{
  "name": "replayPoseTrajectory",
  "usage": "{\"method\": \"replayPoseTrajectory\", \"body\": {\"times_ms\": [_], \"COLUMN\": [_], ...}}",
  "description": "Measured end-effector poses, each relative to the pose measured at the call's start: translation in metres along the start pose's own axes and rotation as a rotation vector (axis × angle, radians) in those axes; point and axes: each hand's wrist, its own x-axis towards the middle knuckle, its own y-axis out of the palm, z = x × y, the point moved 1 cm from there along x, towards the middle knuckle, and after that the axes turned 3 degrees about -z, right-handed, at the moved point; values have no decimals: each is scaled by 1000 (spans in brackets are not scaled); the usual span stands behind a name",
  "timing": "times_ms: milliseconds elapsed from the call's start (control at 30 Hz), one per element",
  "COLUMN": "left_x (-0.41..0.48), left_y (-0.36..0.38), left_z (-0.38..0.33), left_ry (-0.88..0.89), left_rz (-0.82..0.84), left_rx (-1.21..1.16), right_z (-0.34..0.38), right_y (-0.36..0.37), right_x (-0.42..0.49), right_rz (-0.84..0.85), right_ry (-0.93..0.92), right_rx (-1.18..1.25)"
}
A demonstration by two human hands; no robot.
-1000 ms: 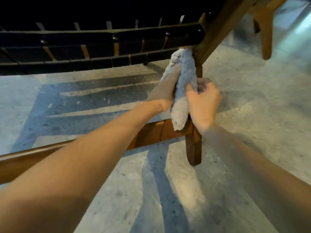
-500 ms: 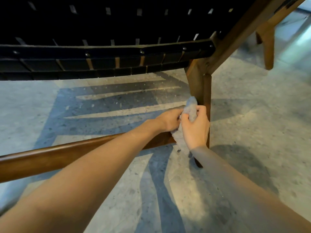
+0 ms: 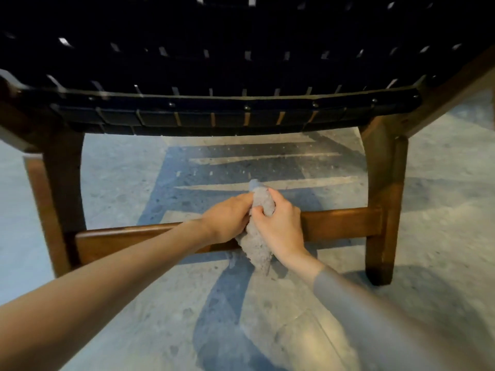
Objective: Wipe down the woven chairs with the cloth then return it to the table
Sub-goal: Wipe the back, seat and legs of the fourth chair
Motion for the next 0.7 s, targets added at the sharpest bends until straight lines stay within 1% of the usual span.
{"method": "replayPoseTrajectory", "body": {"times_ms": [100,200,300,400,500,600,700], "left_x": [-36,-71,-86,-78,-60,-41,-34], "left_y": [-20,-34,-33,-24,-12,2,5], "left_z": [25,49,52,39,21,0,-7], "left_ry": [-55,-83,-96,-114,-90,-64,-49], "left_rz": [-61,-140,-229,-235,-237,-244,-279], "left_rx": [68,218,340,423,483,468,476], "right_z": [21,41,50,45,31,15,7], "right_y": [32,57,64,51,29,10,7], "right_x": [-9,-18,-20,-16,-9,-1,5], "right_rz": [122,267,351,341,257,161,132], "right_ry": [-37,-91,-151,-172,-209,-213,-247], "right_rx": [6,28,-3,-41,-110,-176,-222]}}
